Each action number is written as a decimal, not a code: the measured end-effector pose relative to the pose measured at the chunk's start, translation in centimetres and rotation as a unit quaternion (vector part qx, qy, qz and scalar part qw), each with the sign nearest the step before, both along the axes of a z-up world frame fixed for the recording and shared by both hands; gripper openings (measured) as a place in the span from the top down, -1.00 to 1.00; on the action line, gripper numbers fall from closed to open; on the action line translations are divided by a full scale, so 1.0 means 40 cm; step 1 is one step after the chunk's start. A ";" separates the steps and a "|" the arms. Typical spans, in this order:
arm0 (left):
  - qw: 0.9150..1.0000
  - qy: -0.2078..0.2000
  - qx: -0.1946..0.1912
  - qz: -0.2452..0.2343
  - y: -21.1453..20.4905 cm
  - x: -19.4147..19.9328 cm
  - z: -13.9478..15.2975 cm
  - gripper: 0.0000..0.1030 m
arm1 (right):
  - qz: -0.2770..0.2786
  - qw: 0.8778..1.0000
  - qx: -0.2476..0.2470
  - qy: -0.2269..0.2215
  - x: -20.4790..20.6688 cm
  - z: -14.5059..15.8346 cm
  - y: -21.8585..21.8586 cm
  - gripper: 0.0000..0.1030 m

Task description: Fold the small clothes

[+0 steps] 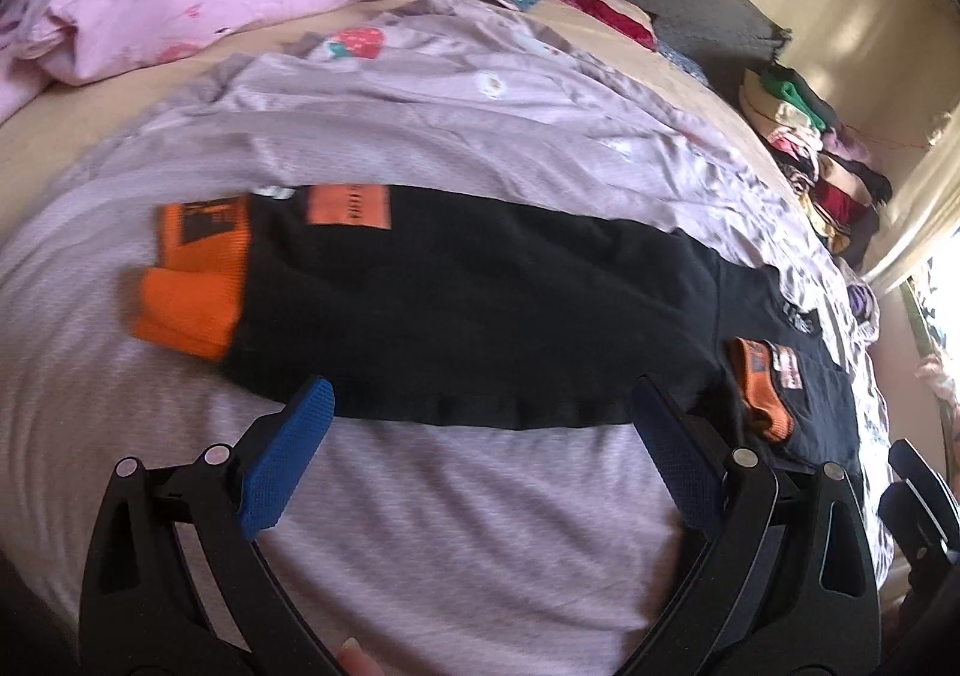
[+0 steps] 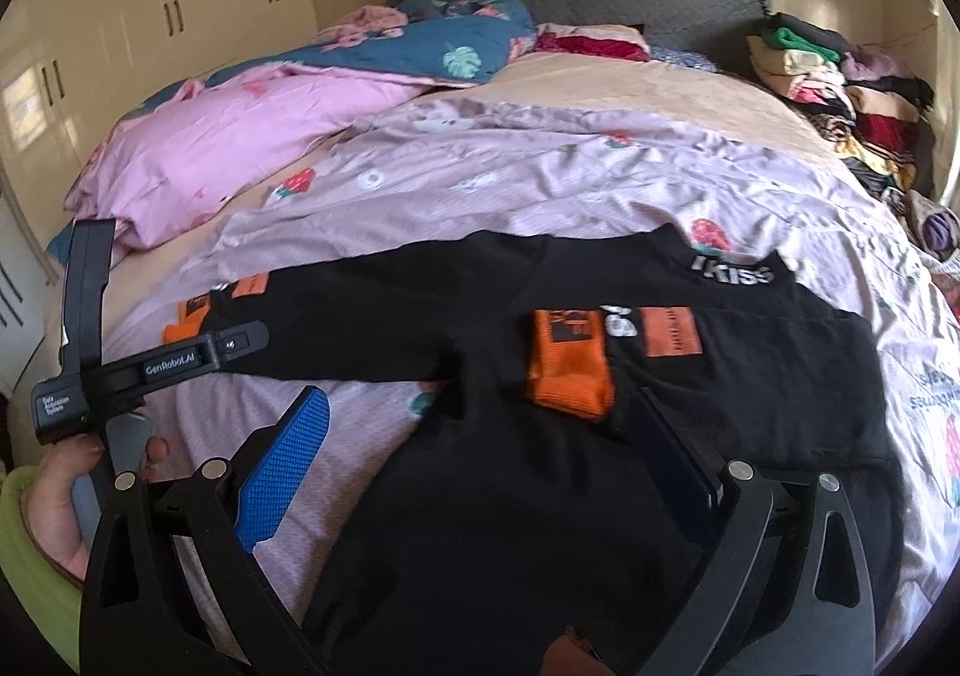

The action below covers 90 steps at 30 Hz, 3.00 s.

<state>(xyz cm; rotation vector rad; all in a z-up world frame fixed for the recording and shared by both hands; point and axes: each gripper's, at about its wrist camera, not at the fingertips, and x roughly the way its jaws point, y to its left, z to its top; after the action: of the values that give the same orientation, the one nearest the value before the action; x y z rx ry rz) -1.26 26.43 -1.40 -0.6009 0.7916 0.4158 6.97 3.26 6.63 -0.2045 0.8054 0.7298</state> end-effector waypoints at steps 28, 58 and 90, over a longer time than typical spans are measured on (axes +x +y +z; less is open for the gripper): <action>0.988 0.003 0.004 0.152 0.225 -0.067 -0.060 0.54 | -0.041 0.999 0.013 0.024 0.027 -0.048 -0.086 -0.91; 0.989 -0.128 0.048 -0.049 -0.089 0.169 0.232 0.93 | -0.174 0.981 0.087 0.025 0.080 -0.011 -0.402 -0.91; 0.972 -0.146 0.050 -0.176 -0.445 0.361 0.363 0.94 | -0.239 0.958 0.157 0.035 0.128 -0.011 -0.644 -0.91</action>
<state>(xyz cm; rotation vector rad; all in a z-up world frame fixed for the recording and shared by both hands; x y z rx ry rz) 13.19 8.64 13.14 -0.4038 0.5743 0.0374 12.09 -22.51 6.18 0.2976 0.7552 0.3971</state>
